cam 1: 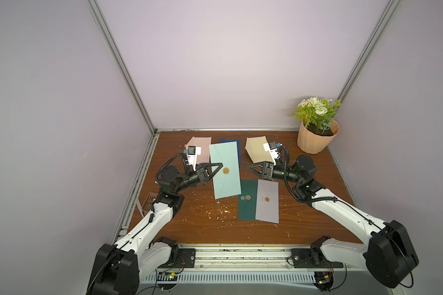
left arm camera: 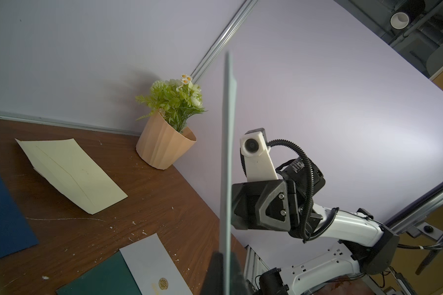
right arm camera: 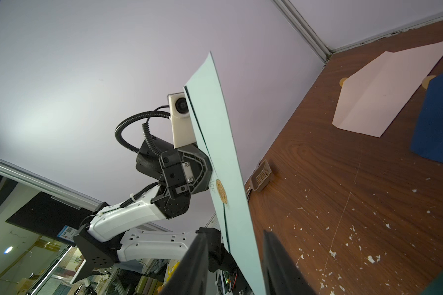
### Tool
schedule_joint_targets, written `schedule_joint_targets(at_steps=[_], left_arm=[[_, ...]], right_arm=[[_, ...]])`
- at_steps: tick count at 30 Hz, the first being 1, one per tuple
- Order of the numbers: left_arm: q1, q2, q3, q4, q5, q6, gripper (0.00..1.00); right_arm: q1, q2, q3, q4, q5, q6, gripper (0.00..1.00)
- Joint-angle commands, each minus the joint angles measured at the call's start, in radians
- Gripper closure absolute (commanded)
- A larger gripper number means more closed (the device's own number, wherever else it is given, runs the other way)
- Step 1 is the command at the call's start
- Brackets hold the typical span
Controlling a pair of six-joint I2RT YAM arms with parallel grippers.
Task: Open the envelope
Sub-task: Pick up the envelope from the envelope.
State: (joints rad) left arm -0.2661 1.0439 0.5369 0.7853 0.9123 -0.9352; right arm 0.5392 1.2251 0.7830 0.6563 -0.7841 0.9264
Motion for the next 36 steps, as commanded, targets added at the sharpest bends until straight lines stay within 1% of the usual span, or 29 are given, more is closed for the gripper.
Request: schedule_joint_targets(at_steps=[1,5,12,18,20,22,25,27,29,36], left_arm=[[0.011,0.005,-0.008,0.042,0.023,-0.024,0.99],[0.010,0.015,-0.021,0.116,0.045,-0.073,0.99],[0.010,0.013,-0.018,0.130,0.062,-0.087,0.99],[0.010,0.023,-0.014,0.141,0.085,-0.105,1.00],[0.010,0.022,-0.012,0.144,0.090,-0.109,1.00],[0.011,0.015,-0.011,0.142,0.089,-0.111,1.00],[0.010,0.006,-0.011,0.139,0.091,-0.112,1.00],[0.011,0.000,-0.010,0.134,0.093,-0.111,1.00],[0.010,-0.012,-0.005,0.104,0.094,-0.097,1.00],[0.011,-0.042,-0.008,0.049,0.097,-0.074,0.99]], right_arm=[[0.023,0.019,0.058,0.089,-0.003,0.003,0.59],[0.044,0.046,0.083,0.066,0.002,-0.023,0.60],[0.065,0.080,0.121,0.000,0.016,-0.085,0.59],[0.081,0.119,0.148,-0.012,0.009,-0.109,0.60],[0.081,0.123,0.164,-0.060,0.034,-0.147,0.60],[0.082,0.128,0.185,-0.115,0.046,-0.186,0.60],[0.082,0.138,0.194,-0.127,0.047,-0.198,0.58],[0.082,0.141,0.205,-0.168,0.068,-0.229,0.57],[0.080,0.147,0.220,-0.205,0.078,-0.256,0.57],[0.081,0.174,0.236,-0.216,0.072,-0.267,0.55]])
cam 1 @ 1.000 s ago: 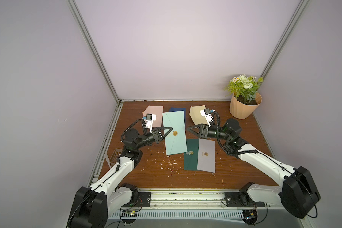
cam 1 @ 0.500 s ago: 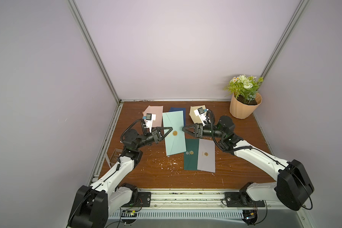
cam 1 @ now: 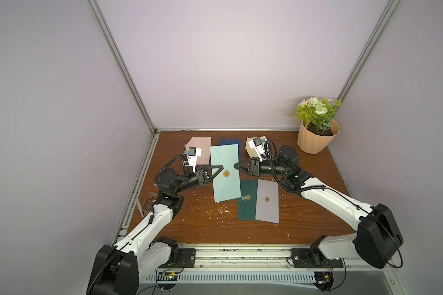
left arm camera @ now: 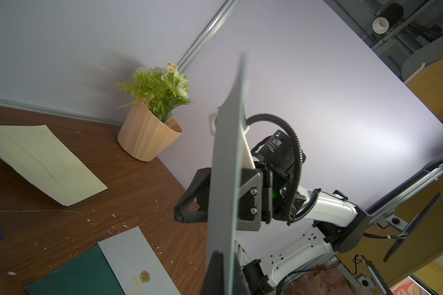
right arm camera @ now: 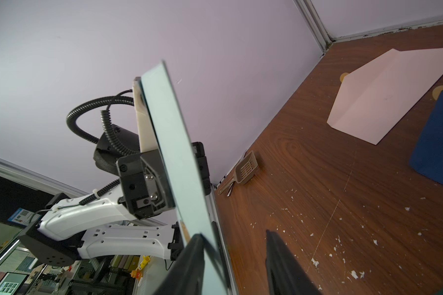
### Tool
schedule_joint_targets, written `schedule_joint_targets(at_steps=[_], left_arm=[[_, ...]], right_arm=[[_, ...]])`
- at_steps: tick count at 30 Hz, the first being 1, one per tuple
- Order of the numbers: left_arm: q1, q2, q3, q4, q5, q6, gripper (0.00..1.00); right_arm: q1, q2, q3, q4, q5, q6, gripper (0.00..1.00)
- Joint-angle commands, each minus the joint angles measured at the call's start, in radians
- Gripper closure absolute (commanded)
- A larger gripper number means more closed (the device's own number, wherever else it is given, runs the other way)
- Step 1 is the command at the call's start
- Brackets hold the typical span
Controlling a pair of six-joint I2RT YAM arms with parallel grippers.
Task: Open the envelope
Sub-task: Pick up the envelope from the envelope.
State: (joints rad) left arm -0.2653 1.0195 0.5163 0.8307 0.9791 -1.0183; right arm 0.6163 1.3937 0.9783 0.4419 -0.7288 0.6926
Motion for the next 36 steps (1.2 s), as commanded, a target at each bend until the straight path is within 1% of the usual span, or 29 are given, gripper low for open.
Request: schedule_joint_targets(at_steps=[1,2,3,6,7,10,13,14,17,20,21,23,24,25,29,32,36], left_arm=[[0.011,-0.018,0.010,0.002,0.030,0.010,0.99],[0.011,-0.017,0.009,0.002,0.029,0.010,0.99],[0.009,-0.014,0.007,0.002,0.026,0.011,0.99],[0.009,0.007,-0.003,0.032,0.029,0.001,0.98],[0.010,0.016,-0.004,0.033,0.030,0.004,0.98],[0.009,0.036,-0.009,0.019,0.022,0.017,0.99],[0.011,0.048,-0.007,0.007,0.014,0.030,0.98],[0.010,0.052,-0.003,0.000,0.012,0.035,0.98],[0.010,0.065,0.009,0.002,0.012,0.037,0.98],[0.010,0.066,0.019,0.006,0.014,0.037,0.98],[0.011,0.068,0.021,0.004,0.013,0.036,0.98],[0.010,0.068,0.019,0.009,0.015,0.034,0.98],[0.010,0.068,0.019,0.010,0.017,0.033,0.98],[0.010,0.068,0.018,0.013,0.019,0.032,0.98],[0.009,0.071,0.019,0.029,0.027,0.020,0.99],[0.008,0.074,0.023,0.030,0.032,0.021,0.99],[0.008,0.088,0.023,0.030,0.038,0.018,1.00]], right_arm=[[0.005,0.011,0.044,0.007,0.009,-0.029,0.55],[0.003,0.014,0.043,0.020,0.002,-0.021,0.56],[0.005,0.017,0.040,0.037,-0.005,-0.010,0.59],[0.005,0.026,0.032,0.099,-0.035,0.027,0.71],[0.005,0.028,0.021,0.156,-0.061,0.062,0.73],[0.005,0.037,-0.027,0.417,-0.150,0.219,0.70],[0.007,0.047,-0.040,0.537,-0.198,0.303,0.70],[0.009,0.048,-0.039,0.537,-0.206,0.305,0.70],[0.018,0.043,-0.019,0.414,-0.199,0.234,0.71],[0.026,0.033,-0.010,0.329,-0.177,0.173,0.79],[0.027,0.034,-0.010,0.317,-0.172,0.166,0.82],[0.028,0.034,-0.008,0.299,-0.169,0.157,0.86],[0.029,0.034,-0.007,0.291,-0.169,0.153,0.91],[0.031,0.035,-0.006,0.288,-0.171,0.151,0.93],[0.033,0.038,-0.005,0.272,-0.169,0.144,0.92],[0.038,0.041,-0.003,0.271,-0.170,0.143,0.89],[0.043,0.044,0.000,0.264,-0.169,0.139,0.89]])
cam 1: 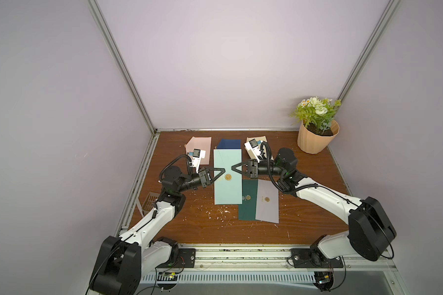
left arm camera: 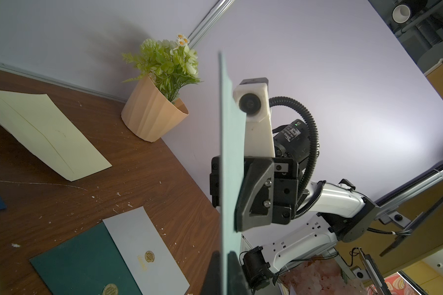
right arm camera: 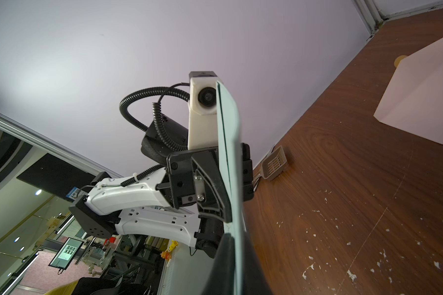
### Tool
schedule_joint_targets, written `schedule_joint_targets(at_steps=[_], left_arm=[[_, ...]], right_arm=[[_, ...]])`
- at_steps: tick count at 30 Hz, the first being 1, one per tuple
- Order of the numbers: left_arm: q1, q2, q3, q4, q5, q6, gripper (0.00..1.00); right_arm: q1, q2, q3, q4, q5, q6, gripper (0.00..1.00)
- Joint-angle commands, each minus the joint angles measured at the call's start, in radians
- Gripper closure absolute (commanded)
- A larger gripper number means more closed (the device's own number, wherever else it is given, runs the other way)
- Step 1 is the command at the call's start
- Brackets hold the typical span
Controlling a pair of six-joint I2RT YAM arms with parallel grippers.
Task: Open the envelope
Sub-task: Pick up the envelope from the envelope.
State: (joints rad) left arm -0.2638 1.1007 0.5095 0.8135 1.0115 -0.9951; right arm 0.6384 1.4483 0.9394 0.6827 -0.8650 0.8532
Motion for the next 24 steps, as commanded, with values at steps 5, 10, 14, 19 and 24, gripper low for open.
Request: schedule_joint_targets(at_steps=[5,10,14,19,24], left_arm=[[0.005,0.007,0.034,0.047,0.009,-0.005,0.99],[0.006,-0.001,0.027,0.028,-0.005,0.019,0.73],[0.005,-0.023,0.071,-0.182,-0.051,0.160,0.49],[0.006,-0.063,0.149,-0.508,-0.196,0.376,0.38],[0.004,-0.116,0.191,-0.698,-0.398,0.497,0.39]], right_arm=[[0.027,-0.009,0.035,0.018,-0.028,-0.030,1.00],[0.028,-0.014,0.037,0.010,-0.015,-0.036,1.00],[0.029,-0.036,0.049,-0.063,0.017,-0.072,1.00],[0.028,-0.071,0.055,-0.178,0.089,-0.109,1.00],[0.029,-0.136,0.044,-0.300,0.240,-0.134,1.00]])
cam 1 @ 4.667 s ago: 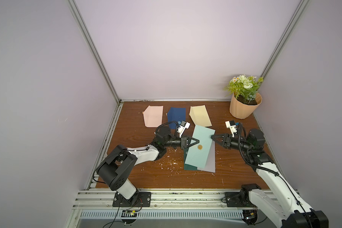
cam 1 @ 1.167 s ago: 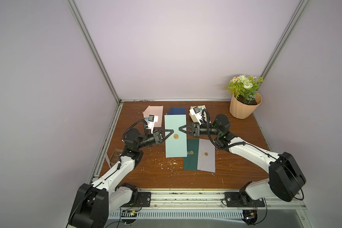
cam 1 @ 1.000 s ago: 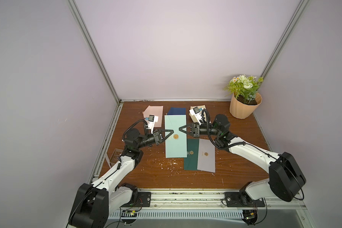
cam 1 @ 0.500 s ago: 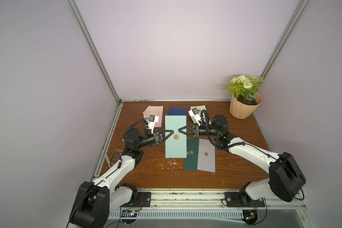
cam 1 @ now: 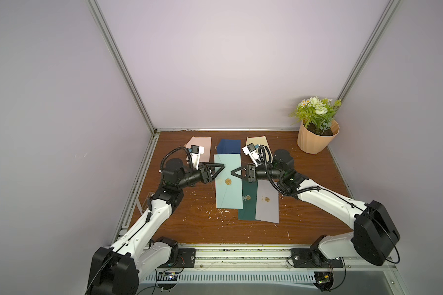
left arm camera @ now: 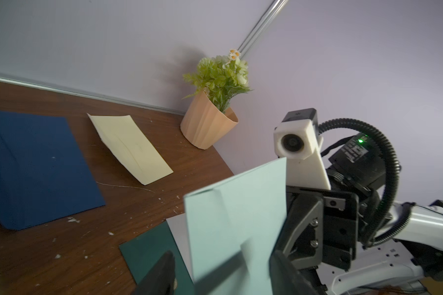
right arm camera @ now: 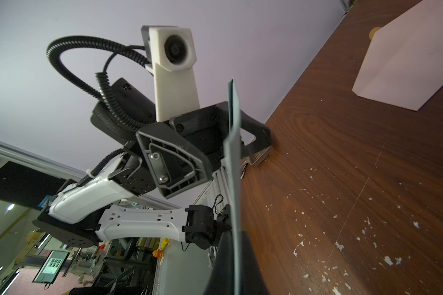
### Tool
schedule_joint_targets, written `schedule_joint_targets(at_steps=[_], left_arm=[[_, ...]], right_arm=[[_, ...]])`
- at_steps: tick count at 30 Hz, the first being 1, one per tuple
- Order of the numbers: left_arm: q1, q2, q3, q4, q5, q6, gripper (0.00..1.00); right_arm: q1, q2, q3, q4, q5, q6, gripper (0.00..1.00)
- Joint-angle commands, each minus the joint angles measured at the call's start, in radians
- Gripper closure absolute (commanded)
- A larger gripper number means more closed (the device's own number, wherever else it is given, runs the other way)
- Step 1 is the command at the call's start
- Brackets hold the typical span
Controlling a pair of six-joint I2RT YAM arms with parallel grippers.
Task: Open the envelope
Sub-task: Pick up the envelope from the envelope.
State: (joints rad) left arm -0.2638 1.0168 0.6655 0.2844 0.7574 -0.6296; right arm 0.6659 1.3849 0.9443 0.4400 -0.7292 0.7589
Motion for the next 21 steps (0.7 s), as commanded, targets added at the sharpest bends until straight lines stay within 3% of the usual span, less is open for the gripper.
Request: schedule_joint_targets(at_steps=[1,5,12,21], left_arm=[[0.002,-0.042,0.039,-0.197,-0.182,0.150,0.39],[-0.060,-0.058,0.048,-0.268,-0.328,0.221,0.39],[-0.339,-0.044,0.082,-0.365,-0.682,0.333,0.39],[-0.461,-0.007,0.093,-0.391,-0.825,0.372,0.39]], right_arm=[[0.000,-0.089,0.040,-0.086,0.150,-0.044,1.00],[0.003,-0.135,0.040,-0.169,0.303,-0.042,1.00],[0.023,-0.145,0.101,-0.319,0.507,-0.059,1.00],[0.046,-0.115,0.173,-0.419,0.615,-0.065,1.00]])
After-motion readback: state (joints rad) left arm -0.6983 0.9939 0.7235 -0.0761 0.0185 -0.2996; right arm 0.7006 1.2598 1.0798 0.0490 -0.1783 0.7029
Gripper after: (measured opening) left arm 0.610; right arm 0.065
